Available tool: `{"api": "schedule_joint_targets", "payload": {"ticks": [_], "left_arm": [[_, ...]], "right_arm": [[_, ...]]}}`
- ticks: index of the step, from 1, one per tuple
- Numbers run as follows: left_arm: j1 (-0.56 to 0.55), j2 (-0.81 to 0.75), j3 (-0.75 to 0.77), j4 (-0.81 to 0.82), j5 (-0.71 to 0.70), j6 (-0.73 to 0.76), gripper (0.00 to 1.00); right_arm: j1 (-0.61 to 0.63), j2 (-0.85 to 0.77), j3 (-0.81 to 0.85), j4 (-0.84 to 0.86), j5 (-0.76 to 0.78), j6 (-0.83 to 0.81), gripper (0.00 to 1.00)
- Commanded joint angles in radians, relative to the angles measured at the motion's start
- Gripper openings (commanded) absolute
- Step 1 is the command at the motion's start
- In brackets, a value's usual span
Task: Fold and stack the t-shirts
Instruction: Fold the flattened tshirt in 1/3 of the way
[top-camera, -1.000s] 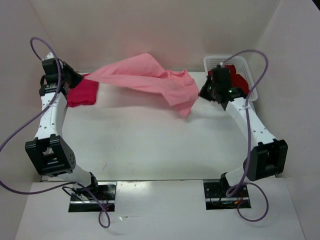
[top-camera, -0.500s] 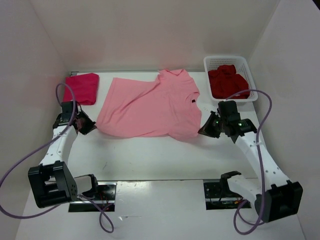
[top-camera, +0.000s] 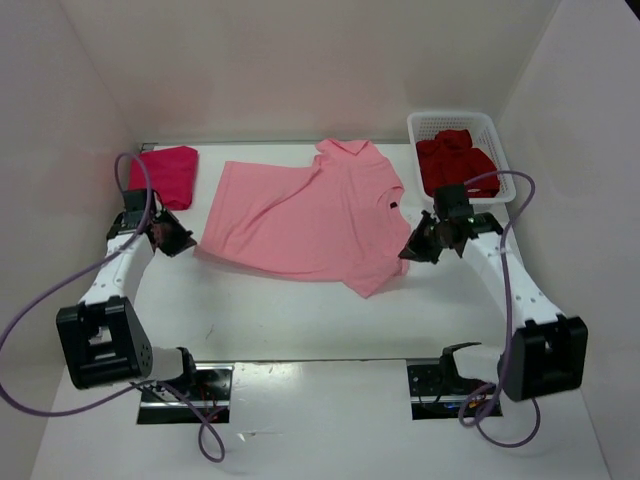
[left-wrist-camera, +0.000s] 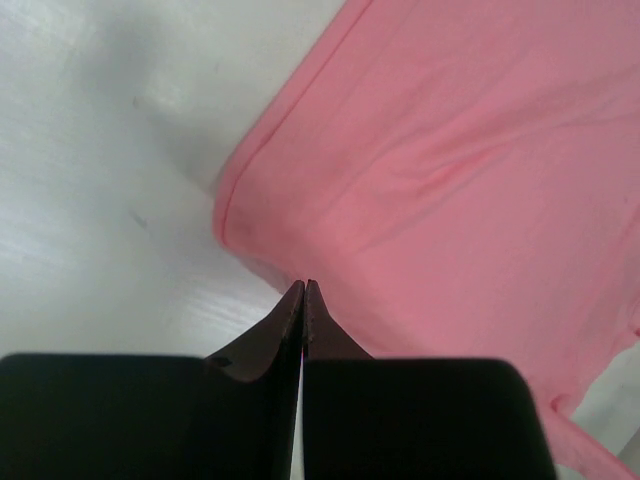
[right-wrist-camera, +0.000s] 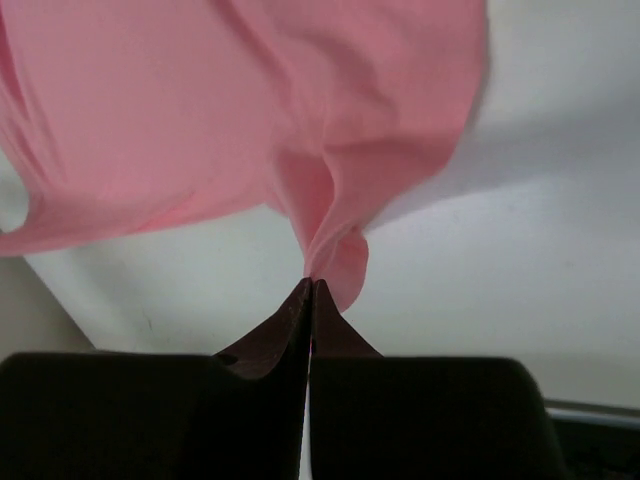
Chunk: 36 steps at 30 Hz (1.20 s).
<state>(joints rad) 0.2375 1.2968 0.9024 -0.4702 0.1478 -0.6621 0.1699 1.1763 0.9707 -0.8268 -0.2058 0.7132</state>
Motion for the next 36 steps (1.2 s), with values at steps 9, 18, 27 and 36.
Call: {"api": "schedule_joint_targets", "payload": {"ticks": [9, 18, 27, 36], "left_arm": [[-0.038, 0.349, 0.254, 0.183, -0.028, -0.036, 0.02], [-0.07, 0.528, 0.437, 0.205, -0.065, -0.056, 0.02], [-0.07, 0.668, 0.501, 0.214, -0.074, -0.065, 0.08], [-0.061, 0.581, 0.434, 0.251, -0.117, -0.074, 0.38]], "right_arm": [[-0.052, 0.416, 0.373, 0.225, 0.138, -0.112, 0.0], [-0.061, 0.686, 0.654, 0.227, 0.174, -0.139, 0.0], [-0.061, 0.923, 0.94, 0.184, 0.194, -0.159, 0.0], [-0.061, 0.952, 0.993, 0.186, 0.181, -0.169, 0.25]]}}
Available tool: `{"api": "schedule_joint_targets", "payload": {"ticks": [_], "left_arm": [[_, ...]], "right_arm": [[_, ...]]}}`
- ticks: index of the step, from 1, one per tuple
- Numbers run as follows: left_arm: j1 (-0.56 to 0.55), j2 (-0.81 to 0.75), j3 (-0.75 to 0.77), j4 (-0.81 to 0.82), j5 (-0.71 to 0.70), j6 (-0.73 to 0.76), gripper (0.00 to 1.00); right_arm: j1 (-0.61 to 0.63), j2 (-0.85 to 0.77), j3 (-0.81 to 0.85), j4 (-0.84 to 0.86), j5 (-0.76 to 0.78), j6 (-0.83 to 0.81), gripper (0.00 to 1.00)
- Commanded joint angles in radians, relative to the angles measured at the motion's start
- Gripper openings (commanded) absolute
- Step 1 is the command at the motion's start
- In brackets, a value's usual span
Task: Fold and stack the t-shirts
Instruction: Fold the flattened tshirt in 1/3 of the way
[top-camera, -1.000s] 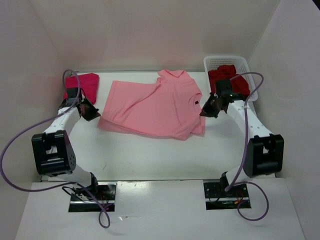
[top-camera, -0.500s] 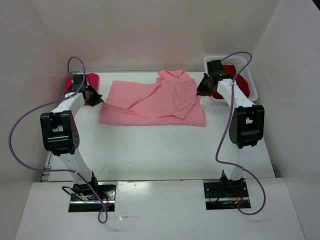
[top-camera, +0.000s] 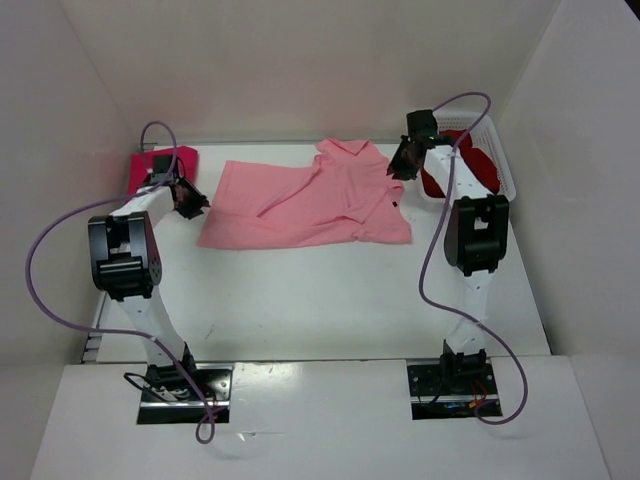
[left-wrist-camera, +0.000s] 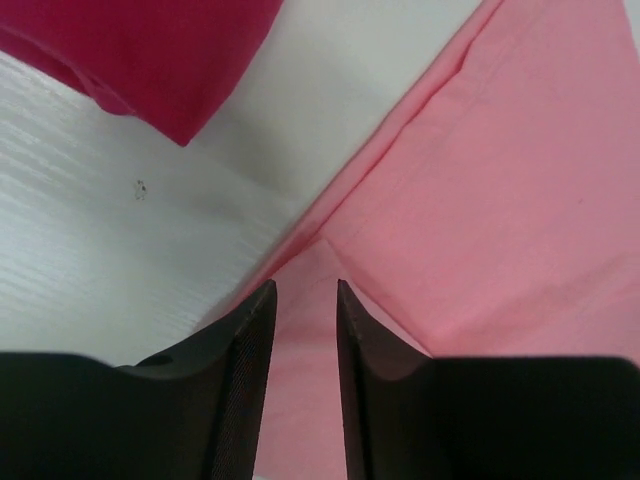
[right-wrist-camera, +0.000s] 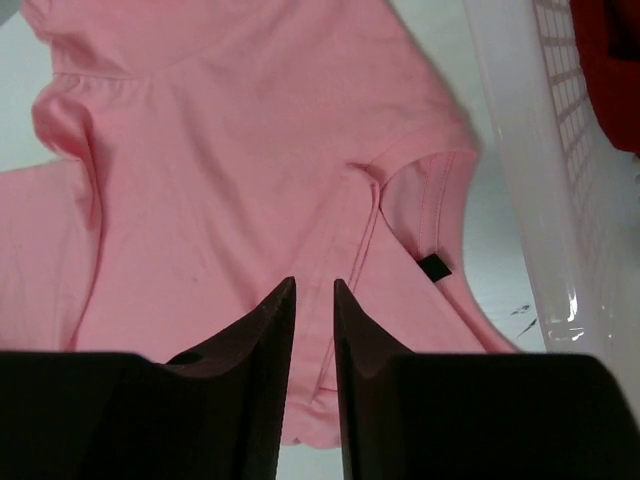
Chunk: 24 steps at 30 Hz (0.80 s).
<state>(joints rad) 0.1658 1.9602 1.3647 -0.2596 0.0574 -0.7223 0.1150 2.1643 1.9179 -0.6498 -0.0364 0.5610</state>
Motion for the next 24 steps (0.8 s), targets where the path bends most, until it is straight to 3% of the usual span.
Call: {"api": "schedule_joint_targets", "payload": {"ticks": [1, 3, 5, 9, 15, 19, 21, 22, 23, 24], "left_arm": [[0.024, -0.122, -0.044, 0.04, -0.027, -0.014, 0.38], [0.037, -0.168, -0.087, 0.051, -0.027, -0.014, 0.4], [0.046, -0.243, -0.182, 0.06, -0.027, -0.014, 0.4], [0.07, -0.319, -0.354, 0.083, -0.005, -0.023, 0.38], [0.103, -0.247, -0.404, 0.132, 0.091, -0.043, 0.4], [0.103, -0.211, -0.395, 0.175, 0.11, -0.066, 0.4], [0.103, -0.189, -0.395, 0.212, 0.131, -0.086, 0.4], [0.103, -0.179, -0.395, 0.221, 0.153, -0.095, 0.32], [0.103, -0.179, -0.395, 0.221, 0.153, -0.095, 0.26], [0.103, -0.179, -0.395, 0.212, 0.153, -0.095, 0.2]], "right_arm": [[-0.006, -0.052, 0.035, 0.009, 0.012, -0.016, 0.28], [-0.006, -0.099, 0.001, 0.024, 0.012, -0.016, 0.34], [-0.006, -0.196, -0.086, 0.058, 0.012, -0.016, 0.34], [-0.006, -0.381, -0.388, 0.143, -0.055, 0.011, 0.02], [-0.006, -0.54, -0.7, 0.199, -0.077, 0.043, 0.0], [-0.015, -0.57, -0.824, 0.24, -0.086, 0.068, 0.14], [-0.015, -0.57, -0.852, 0.259, -0.086, 0.091, 0.27], [-0.015, -0.57, -0.903, 0.283, -0.064, 0.111, 0.39], [-0.015, -0.57, -0.904, 0.292, -0.063, 0.111, 0.39], [-0.015, -0.57, -0.916, 0.292, -0.051, 0.134, 0.47]]}}
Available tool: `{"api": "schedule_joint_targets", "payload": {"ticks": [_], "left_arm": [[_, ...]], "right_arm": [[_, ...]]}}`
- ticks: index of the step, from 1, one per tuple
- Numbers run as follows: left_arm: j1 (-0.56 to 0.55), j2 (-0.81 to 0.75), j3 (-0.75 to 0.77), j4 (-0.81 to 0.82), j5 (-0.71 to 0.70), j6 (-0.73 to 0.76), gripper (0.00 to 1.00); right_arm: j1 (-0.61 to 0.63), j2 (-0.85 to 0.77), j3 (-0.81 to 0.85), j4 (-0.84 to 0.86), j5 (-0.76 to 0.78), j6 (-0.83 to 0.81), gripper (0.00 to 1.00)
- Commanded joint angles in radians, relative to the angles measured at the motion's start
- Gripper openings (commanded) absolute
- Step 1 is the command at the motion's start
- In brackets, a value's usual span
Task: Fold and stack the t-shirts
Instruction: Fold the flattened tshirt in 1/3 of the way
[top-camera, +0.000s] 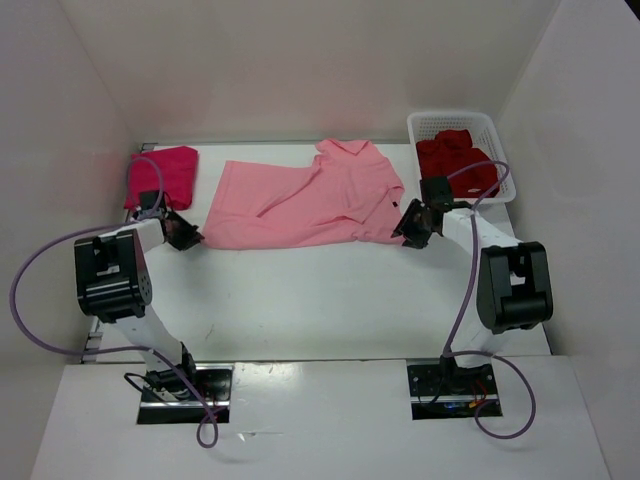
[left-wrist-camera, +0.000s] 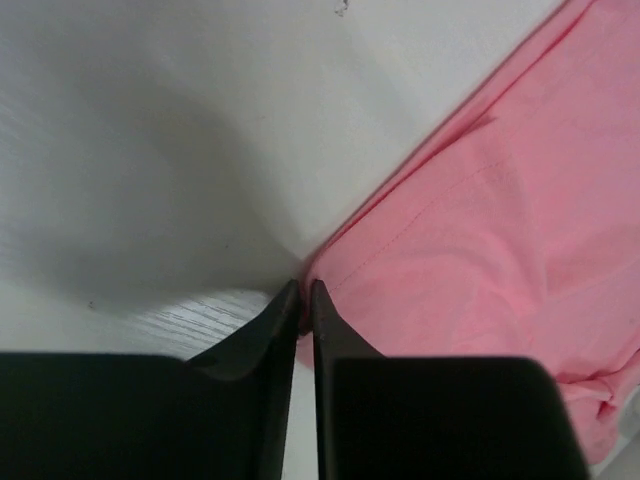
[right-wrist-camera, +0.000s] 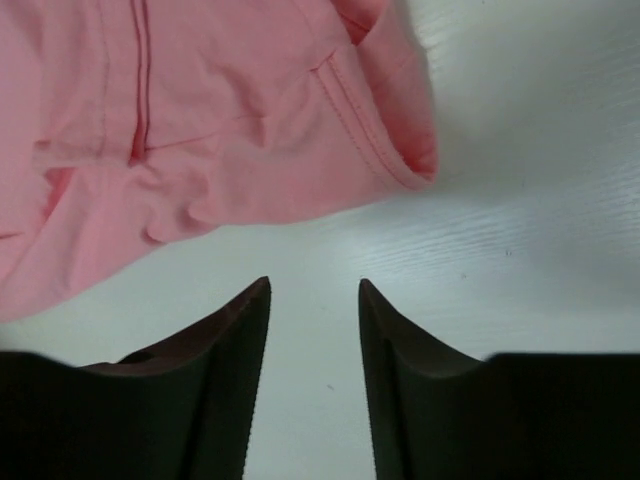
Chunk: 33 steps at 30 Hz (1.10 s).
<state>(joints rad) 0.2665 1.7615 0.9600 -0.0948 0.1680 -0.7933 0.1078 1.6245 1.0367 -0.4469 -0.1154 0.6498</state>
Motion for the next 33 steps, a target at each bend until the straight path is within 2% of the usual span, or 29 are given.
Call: {"api": "schedule_joint_targets", "payload": {"ticks": [1, 3, 5, 10, 17, 22, 23, 25, 26, 29, 33], "left_arm": [[0.002, 0.019, 0.009, 0.037, 0.027, -0.014, 0.15], [0.002, 0.006, -0.001, 0.012, 0.013, 0.005, 0.04], [0.011, -0.032, -0.026, -0.009, 0.013, 0.025, 0.01], [0.011, -0.094, -0.101, -0.028, 0.013, 0.034, 0.0], [0.011, -0.112, -0.101, -0.085, 0.013, 0.065, 0.0], [0.011, -0.122, -0.101, -0.105, 0.013, 0.074, 0.0], [0.011, -0.122, -0.101, -0.105, 0.013, 0.083, 0.0], [0.011, -0.122, -0.101, -0.114, 0.013, 0.083, 0.0], [0.011, -0.122, -0.092, -0.114, 0.013, 0.083, 0.0], [0.011, -0.122, -0.092, -0.124, 0.013, 0.083, 0.0], [0.033, -0.141, -0.092, -0.161, 0.013, 0.092, 0.0]], "right_arm": [[-0.008, -0.031, -0.059, 0.1, 0.055, 0.059, 0.49], [-0.029, -0.02, -0.081, 0.111, 0.065, 0.079, 0.5], [-0.043, -0.011, -0.104, 0.122, 0.076, 0.112, 0.5], [-0.065, 0.008, -0.124, 0.186, 0.108, 0.174, 0.5], [-0.065, 0.028, -0.136, 0.255, 0.148, 0.237, 0.5], [-0.065, 0.072, -0.127, 0.243, 0.189, 0.267, 0.39], [-0.065, 0.072, -0.127, 0.252, 0.198, 0.267, 0.31], [-0.065, 0.072, -0.127, 0.243, 0.214, 0.277, 0.23], [-0.065, 0.072, -0.127, 0.243, 0.223, 0.277, 0.14], [-0.065, 0.072, -0.127, 0.209, 0.247, 0.286, 0.0], [-0.065, 0.011, -0.127, 0.12, 0.257, 0.268, 0.0]]}}
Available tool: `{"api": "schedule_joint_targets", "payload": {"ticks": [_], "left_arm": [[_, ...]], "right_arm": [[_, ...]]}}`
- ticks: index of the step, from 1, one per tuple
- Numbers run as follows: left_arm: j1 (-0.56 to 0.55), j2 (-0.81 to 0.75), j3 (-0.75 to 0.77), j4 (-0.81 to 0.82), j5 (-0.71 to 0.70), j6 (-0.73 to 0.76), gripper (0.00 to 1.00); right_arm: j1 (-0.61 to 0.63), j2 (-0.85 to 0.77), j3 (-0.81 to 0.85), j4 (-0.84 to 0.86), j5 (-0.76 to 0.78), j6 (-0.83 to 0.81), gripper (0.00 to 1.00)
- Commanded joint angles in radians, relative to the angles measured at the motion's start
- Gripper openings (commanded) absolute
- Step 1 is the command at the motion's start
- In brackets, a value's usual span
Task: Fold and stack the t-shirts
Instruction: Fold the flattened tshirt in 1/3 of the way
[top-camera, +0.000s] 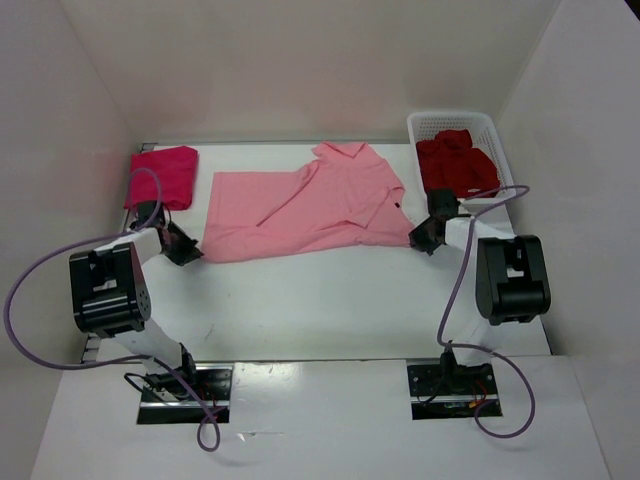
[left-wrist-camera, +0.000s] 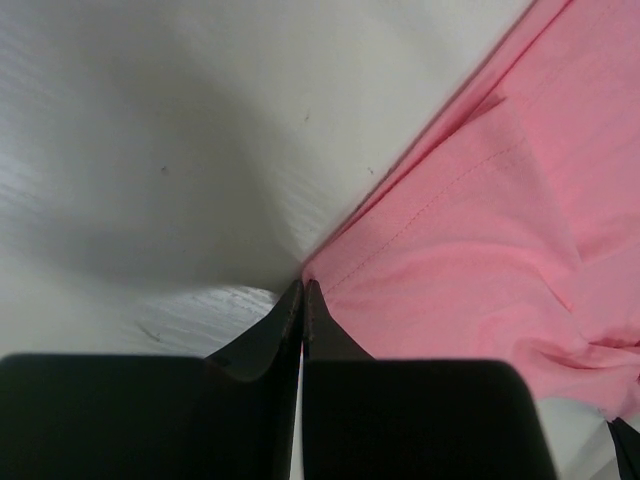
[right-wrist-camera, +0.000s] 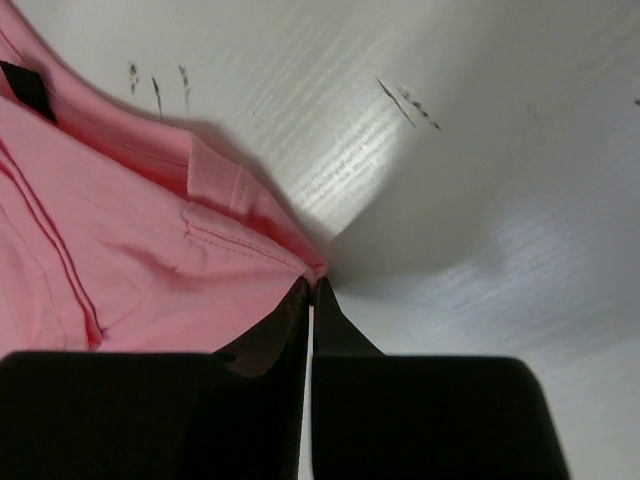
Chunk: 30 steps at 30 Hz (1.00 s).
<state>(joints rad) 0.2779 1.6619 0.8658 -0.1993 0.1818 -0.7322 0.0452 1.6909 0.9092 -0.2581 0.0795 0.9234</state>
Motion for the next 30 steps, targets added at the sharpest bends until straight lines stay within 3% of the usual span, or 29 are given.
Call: {"api": "schedule_joint_targets", "payload": {"ticks": [1, 8, 15, 17, 18, 21, 23, 24, 26, 28, 29, 30], "left_arm": [[0.021, -0.054, 0.002, -0.057, -0.001, 0.031, 0.0], [0.072, -0.17, -0.1, -0.13, 0.076, 0.01, 0.0], [0.11, -0.33, -0.215, -0.221, 0.094, -0.065, 0.0], [0.13, -0.349, -0.215, -0.253, 0.094, -0.094, 0.04], [0.13, -0.349, -0.224, -0.253, 0.094, -0.095, 0.07], [0.152, -0.367, -0.225, -0.262, 0.123, -0.104, 0.38], [0.152, -0.367, -0.162, -0.272, 0.113, -0.067, 0.59], [0.152, -0.367, -0.131, -0.299, 0.084, -0.049, 0.64], [0.152, -0.367, -0.061, -0.299, 0.074, -0.003, 0.71], [0.127, -0.367, -0.036, -0.272, 0.074, 0.008, 0.74], [0.083, -0.367, -0.036, -0.22, 0.088, 0.02, 0.71], [0.052, -0.358, -0.021, -0.207, 0.088, 0.033, 0.61]], "right_arm": [[-0.024, -0.095, -0.024, -0.087, 0.062, -0.006, 0.0], [-0.1, -0.272, -0.13, -0.282, -0.07, -0.054, 0.0], [-0.113, -0.396, -0.246, -0.346, -0.198, -0.023, 0.0], [-0.091, -0.415, -0.247, -0.356, -0.198, -0.014, 0.06], [-0.091, -0.425, -0.247, -0.365, -0.198, -0.014, 0.18], [-0.091, -0.459, -0.234, -0.365, -0.198, -0.027, 0.46], [-0.091, -0.487, -0.202, -0.375, -0.198, -0.04, 0.54], [-0.091, -0.487, -0.191, -0.385, -0.207, -0.055, 0.56], [-0.091, -0.487, -0.145, -0.376, -0.227, -0.084, 0.56], [-0.081, -0.462, -0.087, -0.357, -0.236, -0.127, 0.34], [-0.056, -0.432, -0.069, -0.345, -0.236, -0.139, 0.26], [-0.036, -0.407, -0.029, -0.324, -0.236, -0.162, 0.11]]}}
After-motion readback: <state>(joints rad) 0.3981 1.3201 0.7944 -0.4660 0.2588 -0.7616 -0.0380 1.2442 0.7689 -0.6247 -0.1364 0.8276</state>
